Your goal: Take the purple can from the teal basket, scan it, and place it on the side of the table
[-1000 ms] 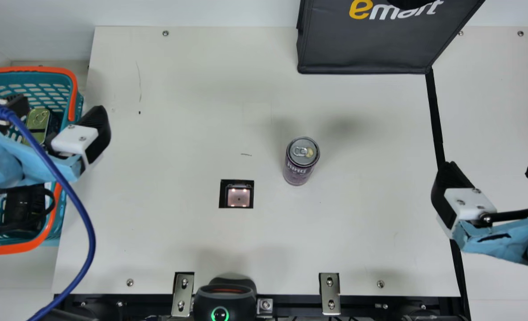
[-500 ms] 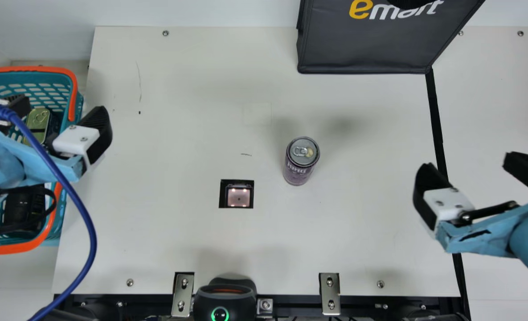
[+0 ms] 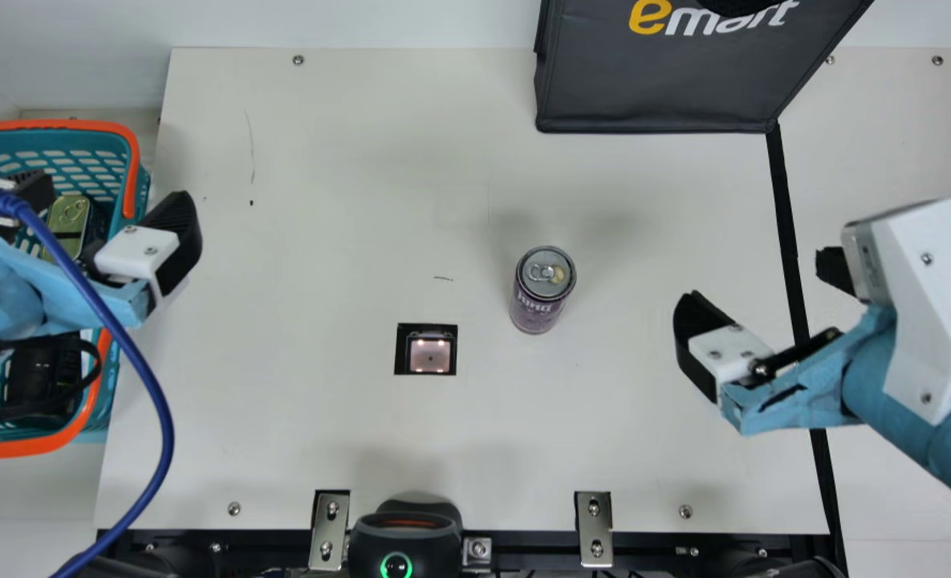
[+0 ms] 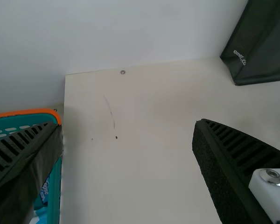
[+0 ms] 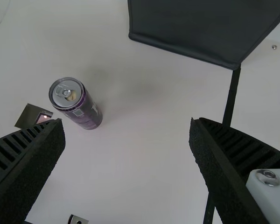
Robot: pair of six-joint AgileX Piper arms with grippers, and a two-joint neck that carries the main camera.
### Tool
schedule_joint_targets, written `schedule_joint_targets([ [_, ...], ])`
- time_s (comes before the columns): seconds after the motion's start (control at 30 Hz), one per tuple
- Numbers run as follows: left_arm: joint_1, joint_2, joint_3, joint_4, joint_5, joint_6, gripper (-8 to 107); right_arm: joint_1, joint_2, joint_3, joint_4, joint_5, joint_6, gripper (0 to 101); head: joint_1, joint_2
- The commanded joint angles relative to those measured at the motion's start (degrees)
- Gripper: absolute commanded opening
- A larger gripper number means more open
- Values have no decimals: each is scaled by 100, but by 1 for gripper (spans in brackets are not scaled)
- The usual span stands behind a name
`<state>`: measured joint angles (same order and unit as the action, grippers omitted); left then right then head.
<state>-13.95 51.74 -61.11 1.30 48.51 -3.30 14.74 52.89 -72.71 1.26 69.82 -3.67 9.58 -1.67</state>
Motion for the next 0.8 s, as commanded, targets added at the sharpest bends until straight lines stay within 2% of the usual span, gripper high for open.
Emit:
schedule_joint_targets([
  [0.0, 0, 0, 0, 0, 0, 0, 90, 235, 160, -74, -138, 8, 194, 95, -166, 9],
  [0.47, 0, 0, 0, 0, 0, 0, 90, 1958, 1120, -283, -929, -111, 2133, 95, -166, 9],
  [0.77, 0, 0, 0, 0, 0, 0, 90, 2658, 1487, -127, -1123, -326, 2868, 95, -166, 9],
])
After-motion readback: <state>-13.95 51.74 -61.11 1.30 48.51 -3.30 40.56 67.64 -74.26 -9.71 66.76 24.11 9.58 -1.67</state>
